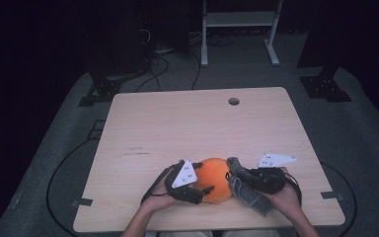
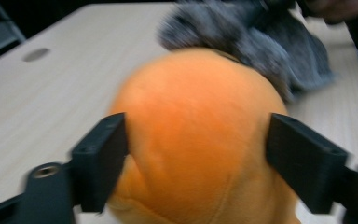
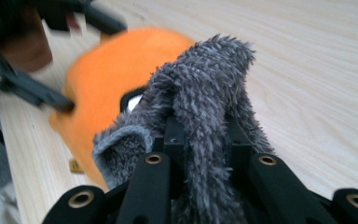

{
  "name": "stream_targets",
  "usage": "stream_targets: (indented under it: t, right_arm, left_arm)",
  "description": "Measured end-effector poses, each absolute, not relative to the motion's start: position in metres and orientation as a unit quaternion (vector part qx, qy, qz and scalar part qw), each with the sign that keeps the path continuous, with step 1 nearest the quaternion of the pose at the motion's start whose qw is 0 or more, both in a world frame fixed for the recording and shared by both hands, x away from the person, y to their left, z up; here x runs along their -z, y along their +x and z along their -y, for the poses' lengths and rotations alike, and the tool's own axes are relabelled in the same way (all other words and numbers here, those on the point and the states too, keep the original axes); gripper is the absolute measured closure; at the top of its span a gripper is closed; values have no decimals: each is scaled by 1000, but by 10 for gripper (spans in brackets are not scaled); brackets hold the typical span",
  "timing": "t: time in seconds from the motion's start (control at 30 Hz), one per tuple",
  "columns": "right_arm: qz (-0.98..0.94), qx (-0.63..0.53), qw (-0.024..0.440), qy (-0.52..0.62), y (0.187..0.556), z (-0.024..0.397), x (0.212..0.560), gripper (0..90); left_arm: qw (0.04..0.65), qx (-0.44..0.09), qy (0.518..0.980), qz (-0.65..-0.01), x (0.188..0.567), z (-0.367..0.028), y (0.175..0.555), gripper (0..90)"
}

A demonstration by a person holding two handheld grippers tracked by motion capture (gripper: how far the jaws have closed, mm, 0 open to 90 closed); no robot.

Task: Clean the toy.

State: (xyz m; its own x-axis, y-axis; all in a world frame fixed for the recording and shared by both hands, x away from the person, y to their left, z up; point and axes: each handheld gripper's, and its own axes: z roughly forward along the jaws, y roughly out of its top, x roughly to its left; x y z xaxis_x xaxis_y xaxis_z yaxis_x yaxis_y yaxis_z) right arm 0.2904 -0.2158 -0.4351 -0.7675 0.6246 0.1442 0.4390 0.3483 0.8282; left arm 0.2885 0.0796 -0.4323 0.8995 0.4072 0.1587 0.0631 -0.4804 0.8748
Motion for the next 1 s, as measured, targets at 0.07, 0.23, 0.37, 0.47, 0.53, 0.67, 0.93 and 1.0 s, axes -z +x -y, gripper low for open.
stream_targets:
  t: [0.07, 0.23, 0.37, 0.47, 0.53, 0.67, 0.93, 1.0]
  right_arm:
    - [-819, -465, 101, 322, 290, 218, 437, 755]
    - [-822, -456, 91, 329, 293, 224, 438, 753]
    - [-811, -480, 99, 321, 290, 227, 423, 755]
    - [-809, -506, 95, 284, 284, 214, 407, 754]
    - [-822, -489, 103, 272, 283, 204, 408, 752]
    - [-815, -493, 72, 297, 293, 215, 422, 753]
    - [-807, -500, 83, 304, 291, 223, 415, 755]
    - [-817, -495, 89, 281, 287, 209, 412, 753]
  left_arm:
    - [493, -170, 834, -182, 431, -81, 296, 139]
    - [485, -164, 841, -178, 439, -72, 292, 200]
    - [476, -190, 850, -119, 438, -65, 281, 249]
    - [469, -207, 856, -70, 438, -59, 270, 256]
    - [462, -212, 859, -60, 438, -57, 268, 256]
    - [472, -199, 856, -68, 440, -60, 271, 263]
    - [471, -201, 857, -60, 440, -59, 269, 263]
    - [468, -200, 859, -58, 440, -59, 269, 262]
